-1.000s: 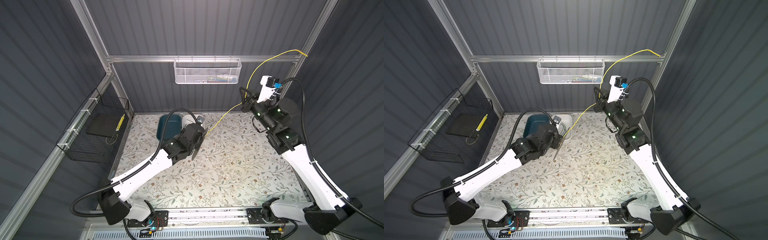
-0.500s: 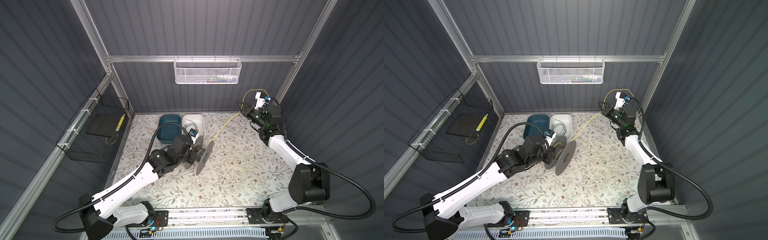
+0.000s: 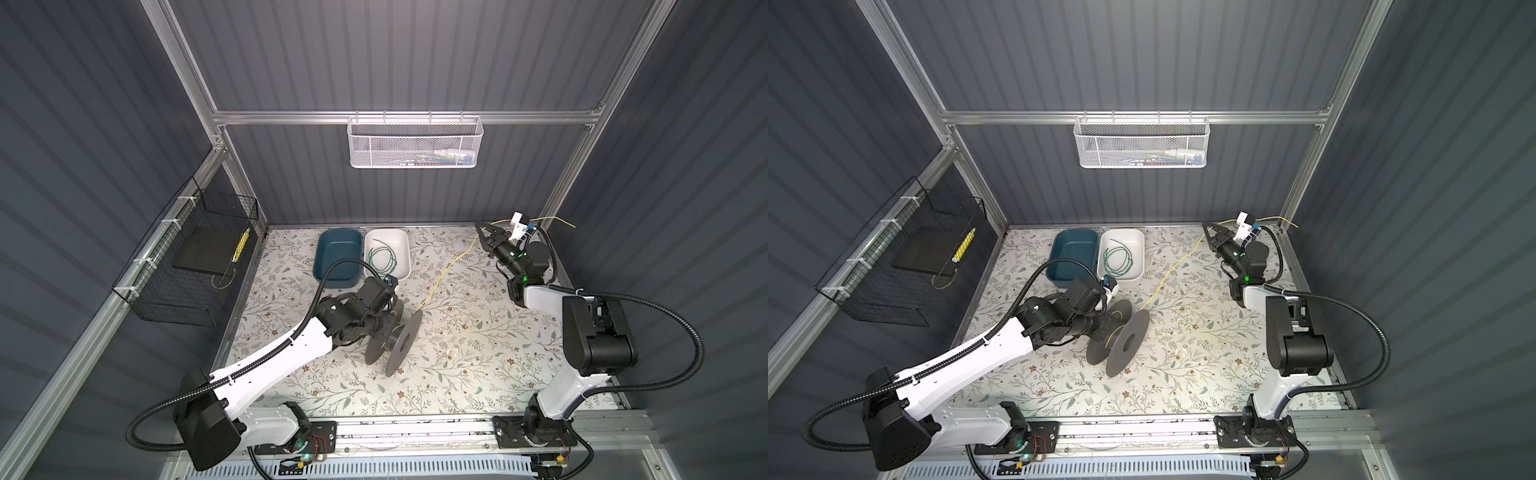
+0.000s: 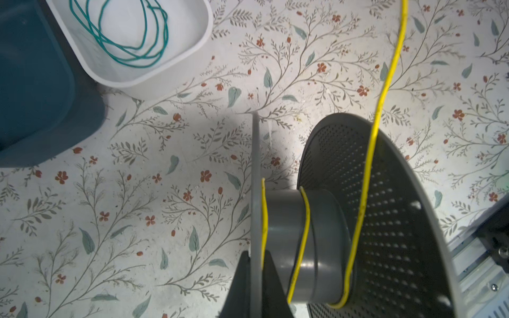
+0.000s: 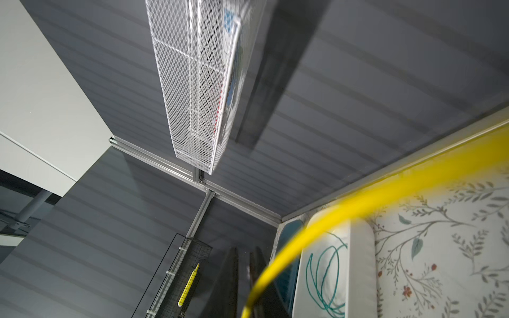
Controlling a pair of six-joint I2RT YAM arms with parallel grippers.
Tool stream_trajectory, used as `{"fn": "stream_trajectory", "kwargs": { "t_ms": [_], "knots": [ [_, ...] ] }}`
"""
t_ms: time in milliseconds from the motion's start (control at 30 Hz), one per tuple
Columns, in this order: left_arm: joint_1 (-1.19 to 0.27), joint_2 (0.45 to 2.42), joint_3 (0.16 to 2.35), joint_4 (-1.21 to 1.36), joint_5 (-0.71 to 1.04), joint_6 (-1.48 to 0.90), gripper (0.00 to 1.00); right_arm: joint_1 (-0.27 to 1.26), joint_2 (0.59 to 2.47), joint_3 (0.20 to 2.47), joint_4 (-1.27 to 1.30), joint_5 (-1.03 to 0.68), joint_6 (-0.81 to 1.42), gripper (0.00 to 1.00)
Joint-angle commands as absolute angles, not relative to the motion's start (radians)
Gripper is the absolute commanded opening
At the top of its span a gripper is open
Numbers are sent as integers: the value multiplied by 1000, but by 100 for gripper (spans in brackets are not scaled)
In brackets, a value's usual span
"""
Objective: Wrap the cables
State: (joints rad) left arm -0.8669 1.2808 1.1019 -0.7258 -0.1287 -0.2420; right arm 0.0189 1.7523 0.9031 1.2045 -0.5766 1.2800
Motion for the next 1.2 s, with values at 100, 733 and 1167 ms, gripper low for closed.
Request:
{"fn": "stream_trajectory", "kwargs": {
  "t_ms": [100, 733, 1167],
  "knots": [
    [-864, 1284, 1110, -801, -71, -259, 0, 0, 1773, 893, 1270, -504, 1280, 0],
    [-863, 1285, 1112, -817, -83, -247, 0, -103, 1694, 969, 1056, -562, 1171, 0],
    [-863, 1160, 1151, -938, -113, -172, 0, -171, 1739, 1101, 822, -426, 1049, 0]
  ]
}}
